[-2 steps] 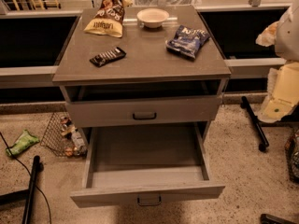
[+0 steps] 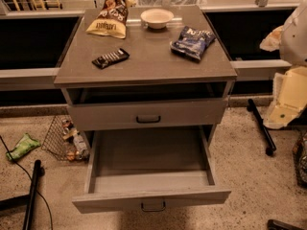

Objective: Close middle drawer

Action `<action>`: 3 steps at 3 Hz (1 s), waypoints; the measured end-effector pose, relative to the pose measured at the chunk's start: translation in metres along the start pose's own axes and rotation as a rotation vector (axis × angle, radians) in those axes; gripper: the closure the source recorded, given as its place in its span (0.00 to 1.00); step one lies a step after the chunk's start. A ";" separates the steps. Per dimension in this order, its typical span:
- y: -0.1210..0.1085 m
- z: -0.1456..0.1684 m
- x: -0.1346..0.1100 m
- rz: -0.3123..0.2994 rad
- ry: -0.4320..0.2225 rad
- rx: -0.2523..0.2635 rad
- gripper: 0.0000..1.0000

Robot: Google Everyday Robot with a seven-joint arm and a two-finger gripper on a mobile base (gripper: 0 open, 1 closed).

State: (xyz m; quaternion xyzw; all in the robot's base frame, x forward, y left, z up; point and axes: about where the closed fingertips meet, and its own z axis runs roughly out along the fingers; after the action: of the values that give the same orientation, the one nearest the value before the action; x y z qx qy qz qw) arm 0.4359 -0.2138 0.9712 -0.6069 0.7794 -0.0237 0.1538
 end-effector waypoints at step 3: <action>0.099 0.201 -0.045 0.054 -0.288 -0.331 0.00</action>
Offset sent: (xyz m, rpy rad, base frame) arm -0.0367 0.0996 -0.2087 0.3779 0.2662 0.1167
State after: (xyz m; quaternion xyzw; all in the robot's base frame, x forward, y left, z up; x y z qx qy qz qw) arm 0.4067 -0.1146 0.7670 -0.5997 0.7588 0.1954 0.1623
